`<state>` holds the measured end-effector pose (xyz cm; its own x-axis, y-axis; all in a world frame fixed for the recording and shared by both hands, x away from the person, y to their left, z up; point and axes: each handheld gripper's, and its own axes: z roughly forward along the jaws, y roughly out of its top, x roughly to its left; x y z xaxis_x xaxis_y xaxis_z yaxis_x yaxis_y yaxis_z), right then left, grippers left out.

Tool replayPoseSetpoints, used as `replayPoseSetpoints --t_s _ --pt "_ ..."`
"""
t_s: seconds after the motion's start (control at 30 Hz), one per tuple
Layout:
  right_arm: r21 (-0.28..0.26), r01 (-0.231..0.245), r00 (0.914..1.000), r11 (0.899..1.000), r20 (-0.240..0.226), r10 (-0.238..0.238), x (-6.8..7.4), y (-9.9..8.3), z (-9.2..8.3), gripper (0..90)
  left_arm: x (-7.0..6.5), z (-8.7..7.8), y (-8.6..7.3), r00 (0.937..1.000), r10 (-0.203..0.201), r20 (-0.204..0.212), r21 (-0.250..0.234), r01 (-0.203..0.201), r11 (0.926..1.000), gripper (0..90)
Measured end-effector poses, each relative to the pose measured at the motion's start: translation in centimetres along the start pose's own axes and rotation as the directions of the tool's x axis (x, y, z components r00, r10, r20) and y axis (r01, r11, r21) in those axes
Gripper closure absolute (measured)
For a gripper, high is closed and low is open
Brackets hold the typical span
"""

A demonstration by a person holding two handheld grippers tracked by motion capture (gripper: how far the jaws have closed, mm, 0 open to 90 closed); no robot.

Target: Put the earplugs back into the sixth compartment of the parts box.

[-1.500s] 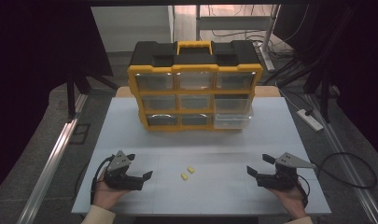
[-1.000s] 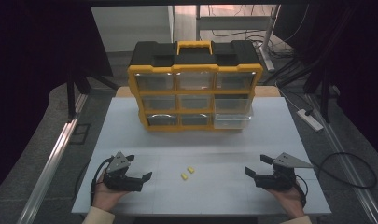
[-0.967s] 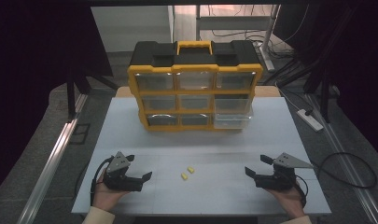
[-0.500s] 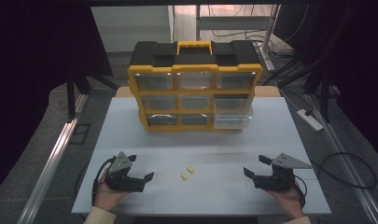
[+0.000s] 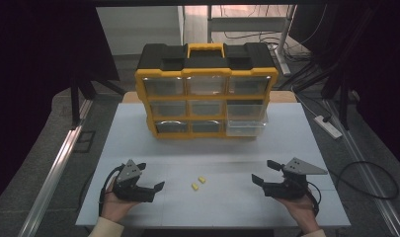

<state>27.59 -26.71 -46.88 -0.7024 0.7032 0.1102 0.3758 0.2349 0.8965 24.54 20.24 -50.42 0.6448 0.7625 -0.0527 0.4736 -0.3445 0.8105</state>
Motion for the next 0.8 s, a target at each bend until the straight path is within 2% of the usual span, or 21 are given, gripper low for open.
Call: replayPoseSetpoints --t_s 0.07,0.27,0.43,0.67,0.8 --pt "-0.009 -0.018 0.9997 1.0 -0.017 0.017 -0.1 0.3 0.0 19.4 0.0 0.0 0.1 1.0 0.002 0.0 0.002 -0.002 1.0 5.9" --pt "0.006 0.008 0.9994 1.0 -0.034 -0.008 0.3 0.9 0.6 20.1 0.0 0.0 0.2 1.0 0.008 0.001 -0.004 -0.008 1.0 6.0" --pt "0.04 0.039 0.9979 0.998 -0.053 -0.037 0.9 1.2 1.8 20.3 0.0 0.0 0.2 1.0 0.008 0.003 -0.005 -0.008 1.0 6.0" --pt "0.096 0.099 0.99 0.99 -0.11 -0.088 2.5 1.8 3.6 20.5 -0.1 0.0 0.2 0.9999 0.011 0.004 -0.004 -0.011 0.9999 6.0" --pt "0.124 0.119 0.9867 0.985 -0.126 -0.103 3.0 2.1 4.4 20.7 -0.1 0.1 0.2 0.9999 0.012 0.003 -0.005 -0.012 0.9999 6.0"
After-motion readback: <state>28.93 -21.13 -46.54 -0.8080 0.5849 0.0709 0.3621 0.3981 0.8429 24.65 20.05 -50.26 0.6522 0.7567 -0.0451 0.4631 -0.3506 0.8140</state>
